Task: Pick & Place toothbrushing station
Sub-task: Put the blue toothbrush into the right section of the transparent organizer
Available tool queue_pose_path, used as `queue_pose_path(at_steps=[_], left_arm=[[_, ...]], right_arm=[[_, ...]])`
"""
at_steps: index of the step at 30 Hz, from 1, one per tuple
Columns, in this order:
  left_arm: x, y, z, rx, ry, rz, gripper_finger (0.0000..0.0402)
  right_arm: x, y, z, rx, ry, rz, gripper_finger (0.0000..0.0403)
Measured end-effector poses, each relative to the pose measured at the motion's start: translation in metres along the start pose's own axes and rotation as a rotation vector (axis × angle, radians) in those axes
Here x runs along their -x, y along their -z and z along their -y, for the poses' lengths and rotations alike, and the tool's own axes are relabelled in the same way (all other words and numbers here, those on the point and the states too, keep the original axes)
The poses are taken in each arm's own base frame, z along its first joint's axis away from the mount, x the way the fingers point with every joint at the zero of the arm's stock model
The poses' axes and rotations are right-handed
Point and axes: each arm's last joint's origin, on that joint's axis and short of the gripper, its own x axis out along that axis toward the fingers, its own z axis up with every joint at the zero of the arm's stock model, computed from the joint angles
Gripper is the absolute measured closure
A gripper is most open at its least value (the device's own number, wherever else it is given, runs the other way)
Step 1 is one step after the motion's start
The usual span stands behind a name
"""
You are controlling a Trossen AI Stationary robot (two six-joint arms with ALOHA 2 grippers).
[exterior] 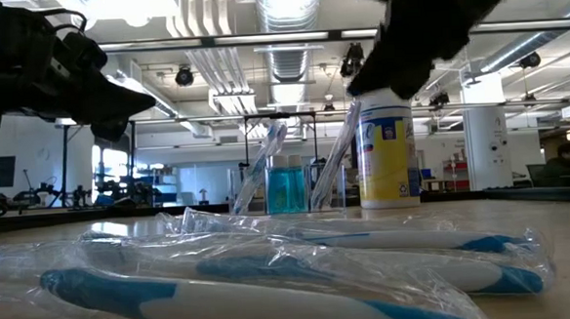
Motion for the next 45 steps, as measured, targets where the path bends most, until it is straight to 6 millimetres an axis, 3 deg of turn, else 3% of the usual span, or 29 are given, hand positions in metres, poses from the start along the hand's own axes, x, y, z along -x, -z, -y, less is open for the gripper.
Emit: queue_pose_path(at_steps=[7, 12, 18, 24, 31, 40, 45], left_arm=[[0.000, 0.000, 0.000, 0.019, 0.000, -0.002, 0.0388], [0.000, 0.000, 0.000, 0.021, 0.000, -0.002, 0.0387], [0.000, 0.000, 0.000, 0.022, 0.000, -0.002, 0.0392], [0.000, 0.000, 0.000, 0.023, 0.000, -0.003, 0.0388], [0.000, 0.001, 0.000, 0.023, -0.001, -0.005, 0.0392], [0.000, 0.002, 0.000, 0.024, -0.002, -0.011, 0.0384], [0.000, 0.001, 0.000, 0.022, -0.002, -0.009, 0.0385]], right_arm=[[-0.050, 0.013, -0.008, -0.007, 0.007, -0.123, 0.0370], [-0.068, 0.011, -0.016, -0.011, -0.037, -0.159, 0.0305], [-0.090, 0.020, -0.018, 0.000, 0.044, -0.295, 0.0229], [-0.100, 0.021, -0.019, 0.022, 0.123, -0.359, 0.0203], [-0.087, 0.021, -0.014, 0.048, 0.131, -0.373, 0.0239], [-0.058, 0.026, 0.003, 0.017, 0.152, -0.379, 0.0376], [-0.045, 0.024, 0.005, 0.008, 0.137, -0.331, 0.0381]])
